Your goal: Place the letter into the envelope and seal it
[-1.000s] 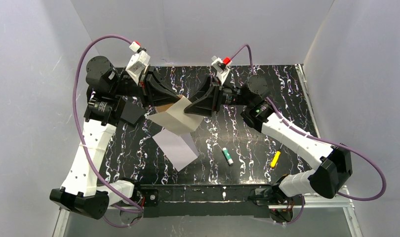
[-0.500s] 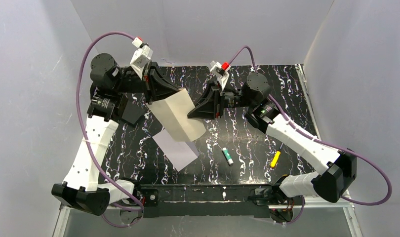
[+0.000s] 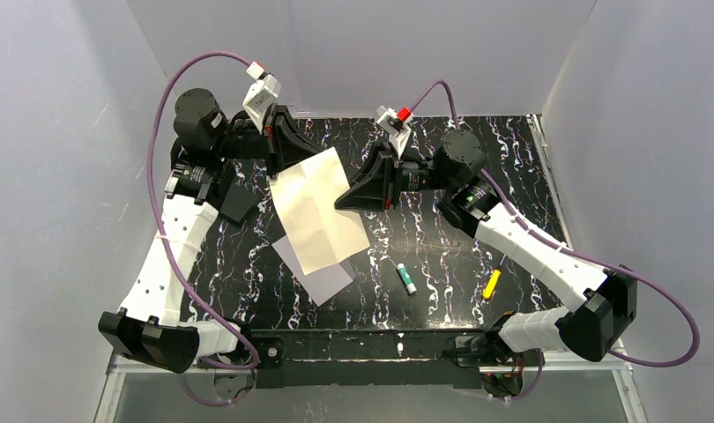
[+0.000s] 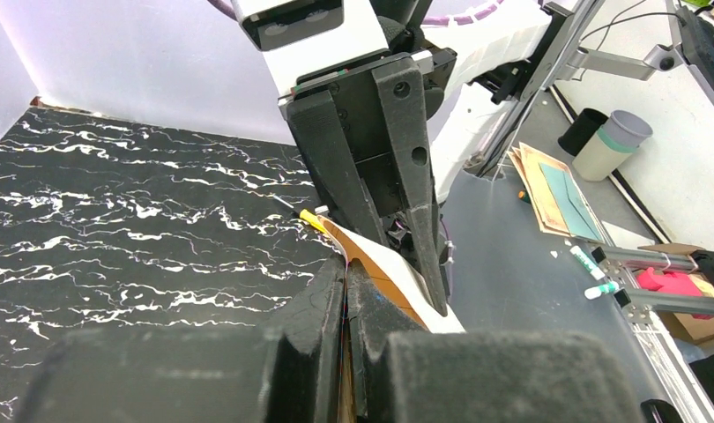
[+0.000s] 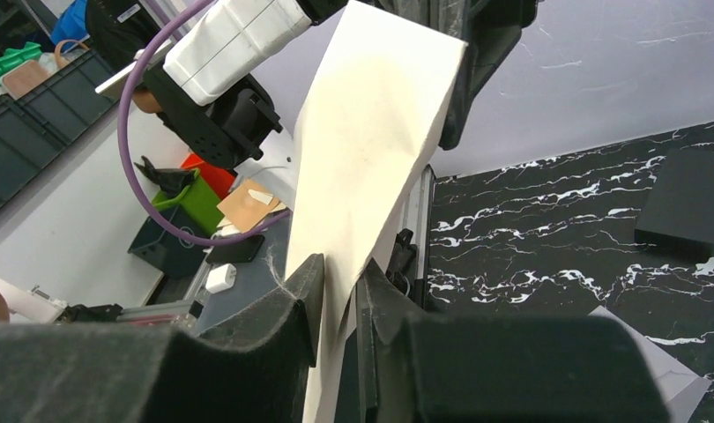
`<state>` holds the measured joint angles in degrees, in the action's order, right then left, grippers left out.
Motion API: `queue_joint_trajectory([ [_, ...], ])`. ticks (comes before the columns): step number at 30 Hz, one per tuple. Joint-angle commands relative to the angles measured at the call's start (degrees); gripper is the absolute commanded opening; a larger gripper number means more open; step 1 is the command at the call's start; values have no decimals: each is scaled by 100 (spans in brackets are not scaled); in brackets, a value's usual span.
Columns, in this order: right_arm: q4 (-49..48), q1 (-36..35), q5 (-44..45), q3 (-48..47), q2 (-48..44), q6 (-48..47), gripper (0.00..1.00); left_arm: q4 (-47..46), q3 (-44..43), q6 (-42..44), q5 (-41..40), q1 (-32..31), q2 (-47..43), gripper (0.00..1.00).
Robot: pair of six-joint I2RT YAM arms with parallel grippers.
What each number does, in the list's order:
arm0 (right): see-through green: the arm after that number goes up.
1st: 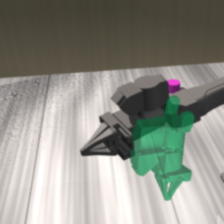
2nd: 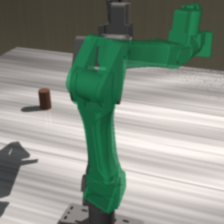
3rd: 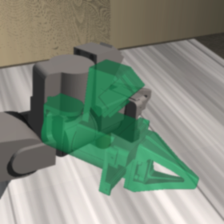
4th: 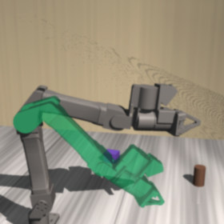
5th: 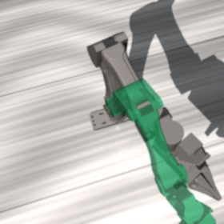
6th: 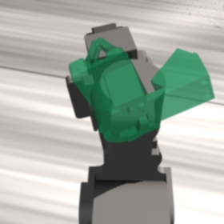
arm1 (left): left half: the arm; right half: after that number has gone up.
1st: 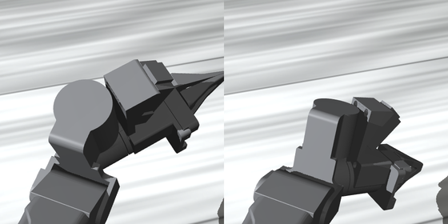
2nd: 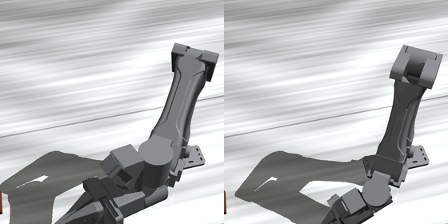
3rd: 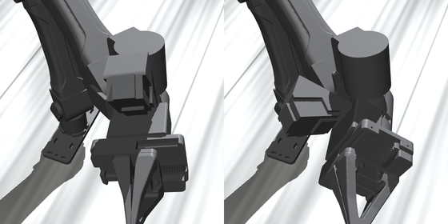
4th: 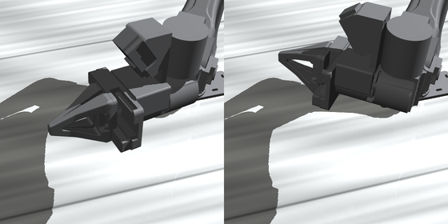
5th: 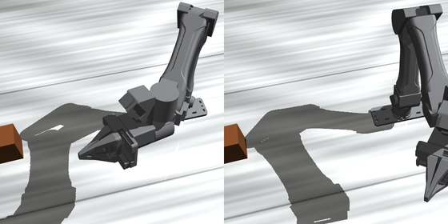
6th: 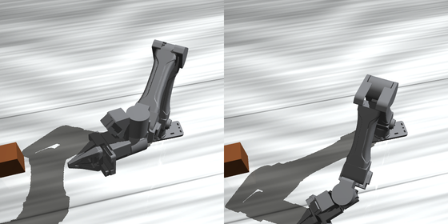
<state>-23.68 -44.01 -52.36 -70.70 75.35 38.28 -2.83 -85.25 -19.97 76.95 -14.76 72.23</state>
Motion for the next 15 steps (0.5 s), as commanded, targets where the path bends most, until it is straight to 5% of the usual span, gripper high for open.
queue_joint_trajectory([
  [1, -19, -2, 135, -285, -136, -184, 27, -69, -201, 59, 318, -16, -94, 0],
  [8, -127, -2, 57, -233, -64, -46, 42, -77, -219, 137, 421, -17, -152, 0],
  [15, -119, 18, -5, -180, -103, -97, 34, -69, -322, 133, 497, -8, -191, 0],
])
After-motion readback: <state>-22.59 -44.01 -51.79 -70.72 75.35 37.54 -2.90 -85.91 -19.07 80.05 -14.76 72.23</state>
